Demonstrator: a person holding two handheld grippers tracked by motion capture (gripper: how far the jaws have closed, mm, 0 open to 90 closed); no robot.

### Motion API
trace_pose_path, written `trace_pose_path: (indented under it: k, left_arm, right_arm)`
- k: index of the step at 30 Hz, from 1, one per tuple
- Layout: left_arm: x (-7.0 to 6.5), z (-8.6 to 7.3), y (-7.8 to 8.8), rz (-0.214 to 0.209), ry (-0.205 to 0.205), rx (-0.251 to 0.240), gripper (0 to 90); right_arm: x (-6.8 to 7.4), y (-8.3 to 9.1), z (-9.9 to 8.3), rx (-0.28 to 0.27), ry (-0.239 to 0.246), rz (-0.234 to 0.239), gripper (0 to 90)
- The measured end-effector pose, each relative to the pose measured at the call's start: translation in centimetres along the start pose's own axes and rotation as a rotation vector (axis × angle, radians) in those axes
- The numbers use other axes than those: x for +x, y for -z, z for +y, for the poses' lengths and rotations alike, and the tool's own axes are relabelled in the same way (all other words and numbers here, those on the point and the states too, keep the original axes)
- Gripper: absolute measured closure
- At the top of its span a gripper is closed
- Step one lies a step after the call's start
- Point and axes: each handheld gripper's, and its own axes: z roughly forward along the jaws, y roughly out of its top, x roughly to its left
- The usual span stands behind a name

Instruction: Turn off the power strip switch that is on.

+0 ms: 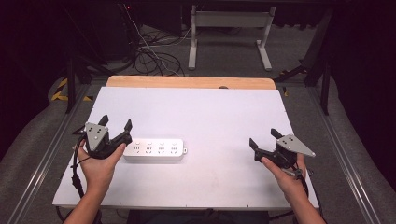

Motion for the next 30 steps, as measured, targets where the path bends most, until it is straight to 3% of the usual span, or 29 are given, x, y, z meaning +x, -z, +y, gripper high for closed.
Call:
trace_pose_path:
  k: [1,3,12,23,30]
  left_arm:
    - [-0.1,-0.1,-0.1,0.014,-0.006,-0.012,8.7]
    - [-0.2,-0.2,-0.2,0.037,-0.013,-0.018,3.9]
    - [-0.5,-0.5,-0.4,0.106,-0.03,-0.038,3.2]
    - [0.1,-1.1,0.7,0.081,0.016,-0.029,3.2]
    - [0.3,-1.3,0.7,0.061,0.017,-0.025,2.6]
  right_arm:
    - [0.0,0.0,0.0,0.002,0.0,0.0,12.3]
    - [0.0,0.0,0.0,0.003,0.0,-0.001,12.3]
    - [0.0,0.0,0.0,0.003,-0.001,-0.002,12.3]
    - [-0.1,0.0,0.0,0.004,-0.001,-0.004,12.4]
    - [0.0,0.0,0.0,0.005,0.001,-0.002,12.7]
